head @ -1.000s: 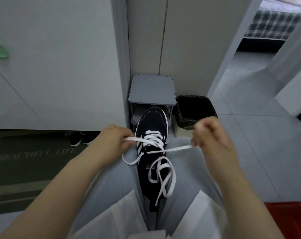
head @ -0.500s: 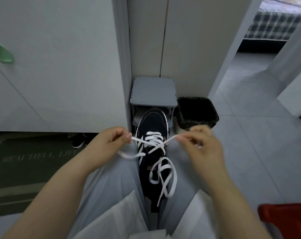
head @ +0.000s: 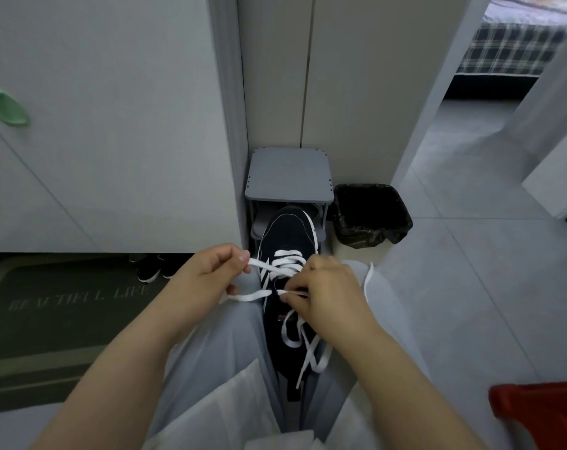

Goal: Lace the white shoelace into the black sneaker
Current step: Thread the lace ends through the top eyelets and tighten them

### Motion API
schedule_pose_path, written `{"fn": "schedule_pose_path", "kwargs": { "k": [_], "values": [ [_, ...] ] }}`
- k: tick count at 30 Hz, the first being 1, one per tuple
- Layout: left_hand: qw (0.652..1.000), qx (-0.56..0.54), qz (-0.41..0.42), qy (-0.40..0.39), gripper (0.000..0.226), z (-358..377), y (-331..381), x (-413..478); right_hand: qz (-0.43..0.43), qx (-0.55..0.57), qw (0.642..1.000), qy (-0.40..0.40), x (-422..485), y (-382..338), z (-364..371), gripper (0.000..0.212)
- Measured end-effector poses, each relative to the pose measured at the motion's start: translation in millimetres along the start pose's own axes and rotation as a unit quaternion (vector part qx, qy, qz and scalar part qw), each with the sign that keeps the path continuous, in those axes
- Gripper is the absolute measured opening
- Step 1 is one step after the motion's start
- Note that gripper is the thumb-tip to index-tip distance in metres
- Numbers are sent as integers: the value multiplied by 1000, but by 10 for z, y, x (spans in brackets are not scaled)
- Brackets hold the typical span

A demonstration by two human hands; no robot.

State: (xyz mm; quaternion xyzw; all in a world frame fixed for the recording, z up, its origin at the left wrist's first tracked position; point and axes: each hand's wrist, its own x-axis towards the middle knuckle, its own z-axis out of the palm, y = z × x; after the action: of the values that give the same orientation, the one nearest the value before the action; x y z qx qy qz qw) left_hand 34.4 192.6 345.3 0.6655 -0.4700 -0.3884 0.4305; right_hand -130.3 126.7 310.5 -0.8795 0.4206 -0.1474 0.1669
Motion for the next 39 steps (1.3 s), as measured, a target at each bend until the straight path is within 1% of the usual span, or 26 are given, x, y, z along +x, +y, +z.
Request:
{"fn": "schedule_pose_path", "kwargs": {
  "k": [1,3,4,5,6,7,8,9,10,11,12,13,15,16,17,18,20,21,23,26,28,30,33,35,37,39],
  "values": [
    [1000,-11,1,-5,28,3,-14,1,9,21,1000,1,6,18,36,19],
    [1000,-20,-1,-3,28,-8,-58,21,46,142,987,52,-10,52,-11,7],
    [1000,-13,-2,3,28,-14,-82,33,69,203,973,84,-39,59,-84,7],
    [1000,0,1,10,28,-13,-110,47,94,276,950,113,-68,70,-169,13],
    [1000,17,8,14,29,-5,-140,61,108,376,910,140,-96,92,-259,17],
    [999,43,17,19,29,5,-171,77,114,499,843,164,-122,104,-358,18],
    [996,79,26,19,28,12,-203,93,113,609,764,180,-150,113,-470,19],
    [992,119,33,17,27,20,-247,111,106,680,699,195,-182,129,-573,20],
    [986,160,38,13,25,21,-307,132,104,712,661,211,-214,160,-659,22],
    [979,197,42,9,22,21,-357,149,108,715,653,225,-238,201,-708,24],
    [972,231,42,7,21,13,-392,154,111,691,676,232,-250,246,-726,26],
    [967,251,40,5,19,15,-406,154,115,630,734,224,-257,273,-718,26],
    [968,248,31,3,14,42,-401,148,106,436,878,166,-228,273,-582,24],
    [971,240,26,5,15,60,-394,149,88,349,926,113,-202,245,-475,20],
    [973,229,23,9,16,80,-388,155,77,276,956,62,-173,203,-354,14],
    [977,212,21,16,20,91,-388,160,68,211,975,25,-144,165,-224,5],
    [989,143,23,38,27,107,-370,153,58,85,995,-4,-91,66,-25,14],
    [994,94,21,48,27,109,-347,133,57,52,997,-2,-71,28,30,18],
    [998,34,16,58,28,107,-288,87,53,78,995,26,-50,5,64,17],
    [998,37,40,39,27,97,-321,93,71,221,970,68,-48,68,24,9],
    [999,25,35,20,17,105,-373,108,86,308,944,86,-75,88,-54,11],
    [1000,6,25,-9,2,116,-405,125,116,427,892,95,-118,69,-150,15],
    [997,18,37,-60,16,133,-449,133,128,614,768,129,-169,39,-306,17],
    [996,56,39,-58,22,145,-475,142,116,701,687,154,-173,31,-384,18],
    [990,121,55,-36,23,176,-474,138,114,750,624,188,-163,27,-434,18],
    [982,173,75,2,21,234,-448,114,129,773,579,225,-142,63,-461,20]
  ]
}}
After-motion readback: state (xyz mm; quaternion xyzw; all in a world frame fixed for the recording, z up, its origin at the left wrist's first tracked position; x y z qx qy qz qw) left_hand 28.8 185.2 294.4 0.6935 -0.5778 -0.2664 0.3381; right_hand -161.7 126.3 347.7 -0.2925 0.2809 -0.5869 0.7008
